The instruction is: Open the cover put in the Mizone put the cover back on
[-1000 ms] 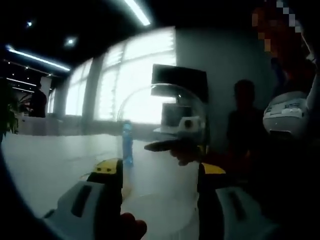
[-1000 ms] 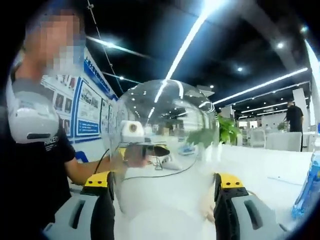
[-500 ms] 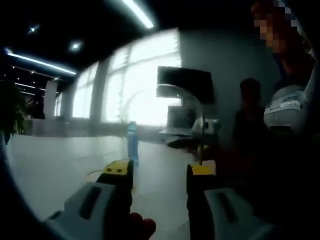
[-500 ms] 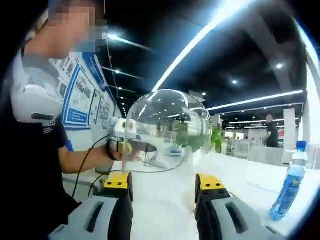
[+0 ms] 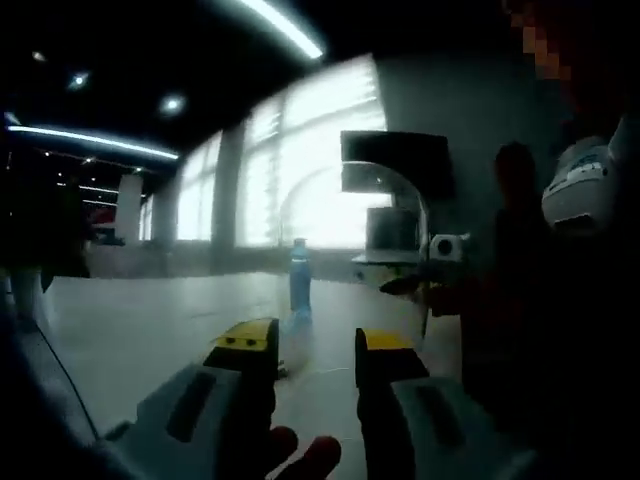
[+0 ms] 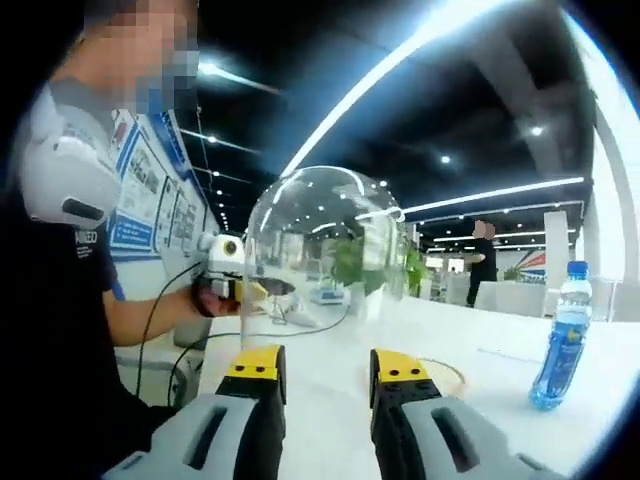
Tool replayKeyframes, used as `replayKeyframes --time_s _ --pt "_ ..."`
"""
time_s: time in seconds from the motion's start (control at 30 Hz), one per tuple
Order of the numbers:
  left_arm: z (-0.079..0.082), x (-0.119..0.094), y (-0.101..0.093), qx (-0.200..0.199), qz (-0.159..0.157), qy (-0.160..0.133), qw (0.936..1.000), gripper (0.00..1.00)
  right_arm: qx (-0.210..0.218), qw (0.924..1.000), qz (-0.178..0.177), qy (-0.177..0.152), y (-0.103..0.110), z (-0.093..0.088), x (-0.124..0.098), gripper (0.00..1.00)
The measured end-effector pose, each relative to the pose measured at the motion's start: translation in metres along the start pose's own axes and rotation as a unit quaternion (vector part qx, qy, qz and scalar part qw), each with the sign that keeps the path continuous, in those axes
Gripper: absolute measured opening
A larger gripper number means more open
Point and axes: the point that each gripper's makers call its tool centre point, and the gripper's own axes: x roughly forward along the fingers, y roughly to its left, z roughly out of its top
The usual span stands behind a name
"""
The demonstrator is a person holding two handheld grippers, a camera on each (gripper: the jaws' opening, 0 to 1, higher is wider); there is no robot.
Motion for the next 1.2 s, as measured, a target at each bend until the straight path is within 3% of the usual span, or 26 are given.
replayKeyframes --time_s 0.23,0.33,0.4,0.73,0.9,1.2 --pt "-0.005 -0.017 0.018 -0.01 0.033 -0.021 0.9992 0.22 0.016 0.9994 -0.029 0.01 -0.012 -0.011 -0.008 0.24" --pt "-0.013 -0.022 0.024 -0.01 0.049 -0.019 0.9986 0.2 0.015 0.9985 -0.049 0.018 -0.017 -0.018 -0.014 0.22" --pt "-0.026 -0.025 0.032 -0.004 0.071 -0.002 0.9975 0.18 0.017 0.998 -0.057 0.019 -0.019 -0.022 -0.017 0.21" --pt "-0.058 -0.015 0.036 -0.001 0.074 0.017 0.9971 0.18 0.044 0.9933 -0.104 0.021 -0.032 -0.041 -0.024 0.19" --pt "-0.059 -0.011 0.044 -0.007 0.08 0.018 0.9966 0.17 0.007 0.988 -0.141 0.063 -0.041 -0.057 -0.031 0.19" --pt "-0.068 -0.01 0.048 -0.016 0.083 0.033 0.9958 0.17 0.025 0.9842 -0.167 0.055 -0.043 -0.065 -0.037 0.19"
